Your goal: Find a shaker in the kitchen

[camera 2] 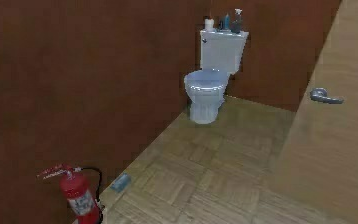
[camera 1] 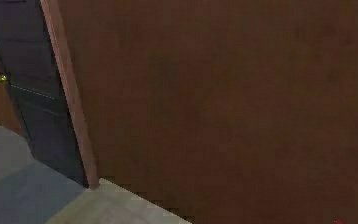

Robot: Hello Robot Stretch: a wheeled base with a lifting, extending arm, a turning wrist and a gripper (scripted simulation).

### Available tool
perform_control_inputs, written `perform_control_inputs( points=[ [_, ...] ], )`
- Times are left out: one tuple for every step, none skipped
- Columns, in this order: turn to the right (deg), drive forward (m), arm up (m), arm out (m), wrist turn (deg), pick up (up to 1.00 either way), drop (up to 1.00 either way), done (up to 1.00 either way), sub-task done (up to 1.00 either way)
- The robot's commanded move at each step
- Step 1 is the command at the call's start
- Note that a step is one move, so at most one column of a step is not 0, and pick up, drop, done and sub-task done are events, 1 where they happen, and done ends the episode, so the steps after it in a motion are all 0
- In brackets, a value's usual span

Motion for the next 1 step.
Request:
perform_control_inputs(
  points=[
    [0.0, 0.5, 0.0, 0.0, 0.0, 0.0, 0.0, 0.0, 0.0]
  ],
)
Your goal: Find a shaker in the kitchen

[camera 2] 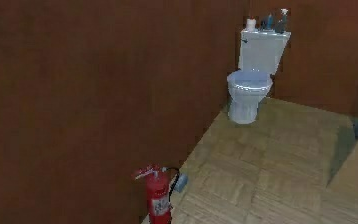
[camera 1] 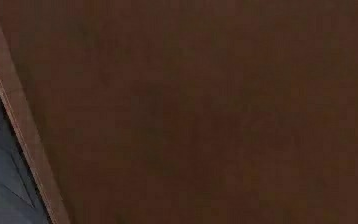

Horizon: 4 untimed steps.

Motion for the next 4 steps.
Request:
perform_control_inputs(
  points=[
    [-45.0, 0.0, 0.0, 0.0, 0.0, 0.0, 0.0, 0.0, 0.0],
    [-42.0, 0.0, 0.0, 0.0, 0.0, 0.0, 0.0, 0.0, 0.0],
    [0.0, 0.9, 0.0, 0.0, 0.0, 0.0, 0.0, 0.0, 0.0],
    [3.0, 0.0, 0.0, 0.0, 0.0, 0.0, 0.0, 0.0, 0.0]
  ],
)
